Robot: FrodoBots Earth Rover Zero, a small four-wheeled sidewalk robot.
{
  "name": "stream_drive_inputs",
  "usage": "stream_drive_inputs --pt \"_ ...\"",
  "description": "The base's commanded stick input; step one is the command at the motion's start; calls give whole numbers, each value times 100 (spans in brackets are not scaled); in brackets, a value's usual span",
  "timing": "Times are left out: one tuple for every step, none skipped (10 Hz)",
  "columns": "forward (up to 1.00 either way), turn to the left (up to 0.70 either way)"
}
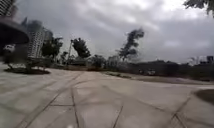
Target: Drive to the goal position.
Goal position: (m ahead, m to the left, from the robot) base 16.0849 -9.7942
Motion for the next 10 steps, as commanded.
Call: stream_drive_inputs --pt "70 0" --pt "70 0" --pt "70 0" --pt "70 0" --pt "70 0" --pt "70 -4" --pt "70 -21" --pt "70 -35" --pt "70 -35" --pt "70 -23"
